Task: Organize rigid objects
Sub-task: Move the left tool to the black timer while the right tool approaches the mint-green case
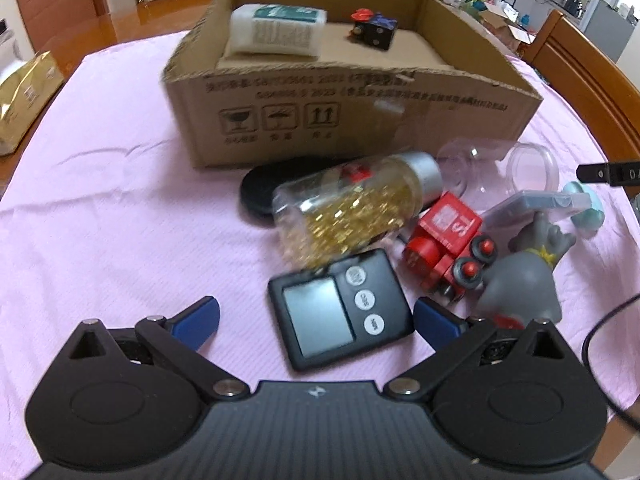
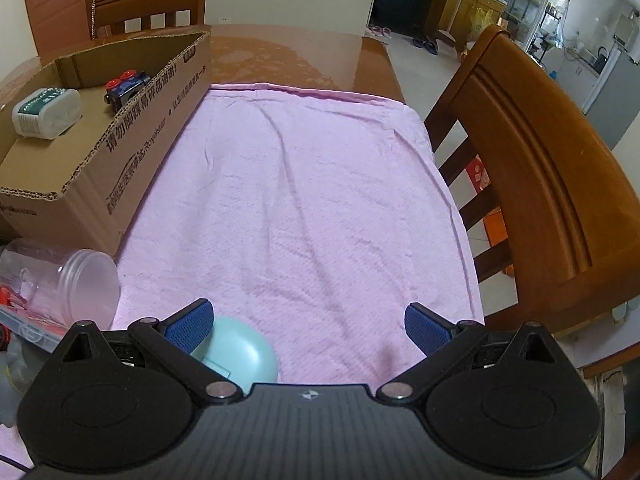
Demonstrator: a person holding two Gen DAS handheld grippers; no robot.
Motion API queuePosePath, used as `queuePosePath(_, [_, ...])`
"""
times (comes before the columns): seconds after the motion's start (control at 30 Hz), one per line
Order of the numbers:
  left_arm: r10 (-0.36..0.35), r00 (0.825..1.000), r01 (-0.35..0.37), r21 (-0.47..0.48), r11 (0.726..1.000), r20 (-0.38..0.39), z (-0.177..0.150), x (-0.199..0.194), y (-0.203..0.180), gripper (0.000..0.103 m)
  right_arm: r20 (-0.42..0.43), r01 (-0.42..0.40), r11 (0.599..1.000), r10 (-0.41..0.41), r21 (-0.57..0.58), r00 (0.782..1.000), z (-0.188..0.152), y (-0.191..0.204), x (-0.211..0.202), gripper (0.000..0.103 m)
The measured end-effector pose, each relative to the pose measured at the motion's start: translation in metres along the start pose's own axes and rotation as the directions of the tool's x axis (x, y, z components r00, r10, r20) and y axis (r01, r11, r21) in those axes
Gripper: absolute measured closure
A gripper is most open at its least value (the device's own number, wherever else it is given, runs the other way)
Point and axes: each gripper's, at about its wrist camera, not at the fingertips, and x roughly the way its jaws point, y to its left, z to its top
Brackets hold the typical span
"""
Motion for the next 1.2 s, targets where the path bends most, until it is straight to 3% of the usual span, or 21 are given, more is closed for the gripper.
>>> queuePosePath(0.2, [0.009,1.0,-0.009,-0.013,1.0,-0.023,-0.006,-0.004,0.013,0.001,0.002,0.02,1.0,-0.02,0.005,1.0,0.009,-0.008,0.014,0.0])
queuePosePath(0.4, [0.004,1.0,-0.004,-0.001,1.0,-0.024,-0.003,-0.003,0.012,0.001,-0.047,0.082,0.996,-0.084,-0.046,0.995,0.01,-0.015,0.034,0.0])
queuePosePath(0.6, [-0.007,1.0,0.007,0.021,1.0,-0.02,-0.002,-0.002,0.012,0.001,-0.076,0.08,0.993,-0.087,-0.09,0.993,-0.005,-0.008,0.02,0.0])
queuePosePath(0.83, [-0.012,1.0,0.013,0.037,0.999,-0.021,0.0,-0.001,0.011,0.0,-0.124,0.041,0.994,-0.053,-0.098,0.991,-0.029,0.005,0.003,0.0])
queuePosePath(1.0, [-0.004,1.0,0.005,0.025,1.0,-0.018,0.0,0.0,0.012,0.0,-0.092,0.044,0.999,-0.045,-0.015,0.995,-0.034,0.004,-0.018,0.0])
queuePosePath(1.13, [0.016,1.0,-0.016,0.011,1.0,-0.014,0.001,0.002,0.009,0.0,-0.064,-0.066,0.997,0.068,0.025,0.996,-0.038,0.011,-0.032,0.0])
queuePosePath(1.2, [0.023,1.0,-0.023,0.011,1.0,-0.016,0.001,0.002,0.009,0.0,-0.07,-0.101,0.995,0.1,-0.015,0.993,-0.043,0.024,-0.031,0.0])
